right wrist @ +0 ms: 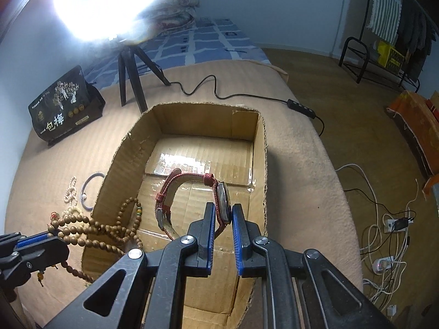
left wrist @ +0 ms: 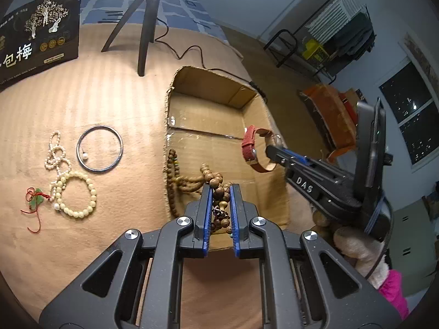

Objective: Organize jewelry
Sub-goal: 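Carry the necklace and watch into the cardboard box and open both tools, then move both tools back toward the jade pendant and cream bracelet, then grasp the jade pendant with the left tool while the right tool grasps the cream bracelet, then carry the pendant and bracelet into the box and open both tools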

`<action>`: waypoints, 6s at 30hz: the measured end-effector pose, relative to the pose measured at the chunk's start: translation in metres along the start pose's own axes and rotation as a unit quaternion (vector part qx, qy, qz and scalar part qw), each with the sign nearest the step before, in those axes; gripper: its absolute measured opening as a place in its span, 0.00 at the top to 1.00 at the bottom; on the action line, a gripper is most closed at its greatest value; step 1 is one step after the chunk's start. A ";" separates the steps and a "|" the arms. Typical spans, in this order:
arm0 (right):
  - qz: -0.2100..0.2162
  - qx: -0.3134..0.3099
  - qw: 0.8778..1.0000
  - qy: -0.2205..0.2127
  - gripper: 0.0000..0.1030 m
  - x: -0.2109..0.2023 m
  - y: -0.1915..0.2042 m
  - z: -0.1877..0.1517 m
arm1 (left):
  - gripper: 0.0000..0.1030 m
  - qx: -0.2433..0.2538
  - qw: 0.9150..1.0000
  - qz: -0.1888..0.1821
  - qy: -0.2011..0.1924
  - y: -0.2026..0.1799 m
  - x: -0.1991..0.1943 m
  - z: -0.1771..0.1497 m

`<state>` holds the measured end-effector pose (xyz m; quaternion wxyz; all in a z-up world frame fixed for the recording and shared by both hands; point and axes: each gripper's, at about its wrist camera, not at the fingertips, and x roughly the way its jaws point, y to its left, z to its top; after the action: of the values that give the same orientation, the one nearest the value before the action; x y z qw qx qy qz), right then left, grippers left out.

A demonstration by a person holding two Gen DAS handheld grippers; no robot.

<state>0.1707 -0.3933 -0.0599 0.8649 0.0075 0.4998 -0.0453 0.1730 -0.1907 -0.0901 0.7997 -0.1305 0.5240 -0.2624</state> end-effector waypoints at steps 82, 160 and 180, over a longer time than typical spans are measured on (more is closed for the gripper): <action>0.142 -0.167 0.972 0.088 0.72 0.041 0.208 -0.031 | 0.73 0.066 0.987 0.141 0.052 0.189 -0.021 -0.031; 0.139 -0.099 0.984 -0.041 0.95 -0.047 0.143 0.008 | 0.89 0.053 0.995 0.052 -0.059 0.104 -0.085 -0.012; 0.102 -0.038 0.993 -0.049 0.95 -0.050 0.063 0.021 | 0.89 0.086 0.995 0.001 -0.042 0.024 -0.036 -0.009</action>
<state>0.1695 -0.3283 -0.0078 0.8883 0.0233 0.4546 0.0620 0.1609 -0.1500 -0.0777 0.8297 -0.0713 0.4653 -0.3000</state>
